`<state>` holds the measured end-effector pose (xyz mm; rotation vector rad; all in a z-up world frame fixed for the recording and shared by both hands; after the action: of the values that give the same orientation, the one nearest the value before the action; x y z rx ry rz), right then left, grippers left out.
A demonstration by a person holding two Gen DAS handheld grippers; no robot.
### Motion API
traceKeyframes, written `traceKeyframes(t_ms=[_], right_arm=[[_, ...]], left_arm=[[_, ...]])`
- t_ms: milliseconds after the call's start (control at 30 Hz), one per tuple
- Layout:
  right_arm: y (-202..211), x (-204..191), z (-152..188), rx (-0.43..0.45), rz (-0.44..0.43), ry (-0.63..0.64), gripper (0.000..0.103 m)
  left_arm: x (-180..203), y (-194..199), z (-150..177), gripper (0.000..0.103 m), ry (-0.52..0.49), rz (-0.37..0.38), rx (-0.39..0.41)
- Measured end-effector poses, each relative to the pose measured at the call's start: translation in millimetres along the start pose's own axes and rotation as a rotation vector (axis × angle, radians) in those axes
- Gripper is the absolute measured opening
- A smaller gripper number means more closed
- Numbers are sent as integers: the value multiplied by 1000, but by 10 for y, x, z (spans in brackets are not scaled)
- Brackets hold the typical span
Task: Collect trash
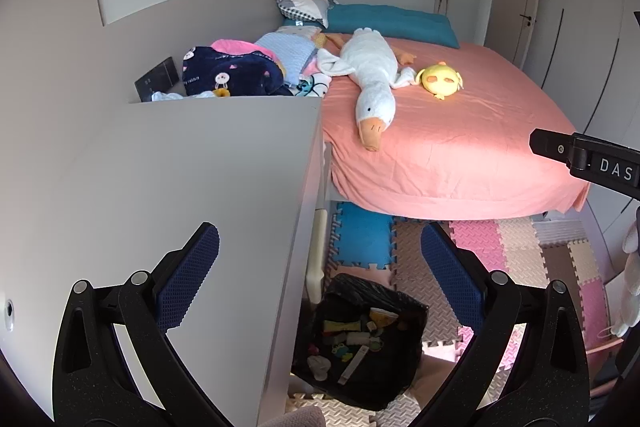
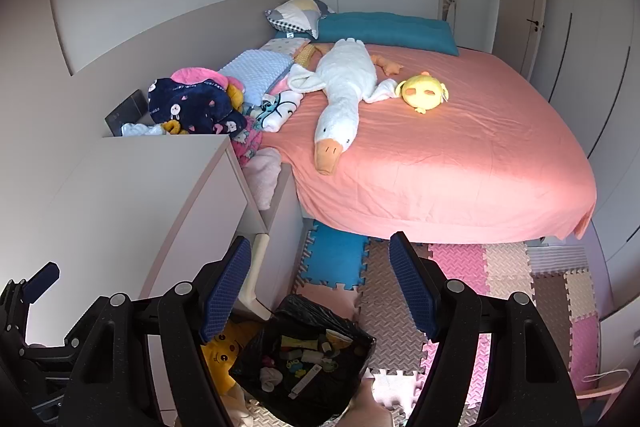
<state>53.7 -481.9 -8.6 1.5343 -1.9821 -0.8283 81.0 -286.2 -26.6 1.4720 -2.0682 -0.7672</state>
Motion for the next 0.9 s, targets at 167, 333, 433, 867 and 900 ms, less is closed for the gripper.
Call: traceKeyframes(t_ms=[167,333,433,867,900], right_arm=[[-3,1,-6,1,0,1,72],[-2,2,-5,1,1,1,72],[-3,0,-4,0,1,1,72],[-9,20,16,-1,8,4,72],[-8,28,22,-1,8,4,72]], left_arm=[[10,17,-5,97,-9,-9,4],[18,19,-9,97,-1,-2,4],[11,20,-9,97,3,1,2],[36,20,-11,97,-6,6,-3],[37,20,-10,97,-6,5,-4]])
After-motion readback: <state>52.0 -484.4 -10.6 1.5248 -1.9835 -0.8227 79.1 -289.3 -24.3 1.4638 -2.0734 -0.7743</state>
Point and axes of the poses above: each gripper's, at about its wrist camera, not at the fingertips, and y roughly against the way its jaws point, x to its right, z to its underside, the point moved 10 cm from there along -y, roughly the way its jaws point, and after that the axes turned 7 degrees about y, right-handed, at the moved point
